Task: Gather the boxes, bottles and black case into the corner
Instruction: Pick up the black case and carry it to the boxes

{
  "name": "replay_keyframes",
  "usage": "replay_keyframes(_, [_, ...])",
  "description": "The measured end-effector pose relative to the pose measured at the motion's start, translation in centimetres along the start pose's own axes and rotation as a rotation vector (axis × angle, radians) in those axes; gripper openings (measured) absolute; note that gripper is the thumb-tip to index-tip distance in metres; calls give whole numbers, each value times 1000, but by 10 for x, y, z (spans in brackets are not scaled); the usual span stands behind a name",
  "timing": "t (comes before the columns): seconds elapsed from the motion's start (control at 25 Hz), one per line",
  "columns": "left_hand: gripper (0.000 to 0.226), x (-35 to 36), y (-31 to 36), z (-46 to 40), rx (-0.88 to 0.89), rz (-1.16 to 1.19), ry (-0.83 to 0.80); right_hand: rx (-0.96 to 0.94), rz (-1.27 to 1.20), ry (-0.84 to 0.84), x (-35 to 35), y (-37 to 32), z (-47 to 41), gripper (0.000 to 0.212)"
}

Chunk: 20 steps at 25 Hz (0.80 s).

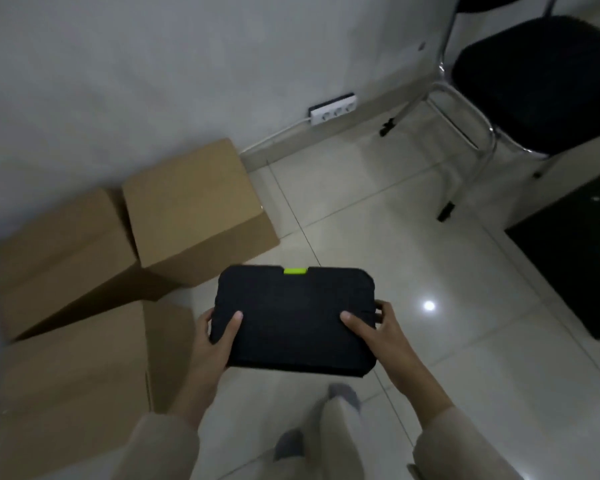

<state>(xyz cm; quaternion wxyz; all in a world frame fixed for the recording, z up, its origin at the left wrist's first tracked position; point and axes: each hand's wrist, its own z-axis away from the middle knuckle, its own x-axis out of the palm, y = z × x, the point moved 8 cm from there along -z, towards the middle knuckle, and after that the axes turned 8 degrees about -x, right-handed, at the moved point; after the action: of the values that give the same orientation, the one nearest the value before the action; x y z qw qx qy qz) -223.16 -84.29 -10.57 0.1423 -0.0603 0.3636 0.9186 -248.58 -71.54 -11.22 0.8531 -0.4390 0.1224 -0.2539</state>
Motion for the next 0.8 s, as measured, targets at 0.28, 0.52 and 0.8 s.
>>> replay_keyframes(0.28, [59,-33,-46,-141,-148,163,85,11,210,-213,99,36,-168,64])
replay_keyframes(0.52, [55,-41,-139,-299,-262,265,119,106,253,-302,178,161,-320,61])
replay_keyframes(0.8, [61,-19,-209,-406,-235,310,125,186,216,-261,211,252,-405,47])
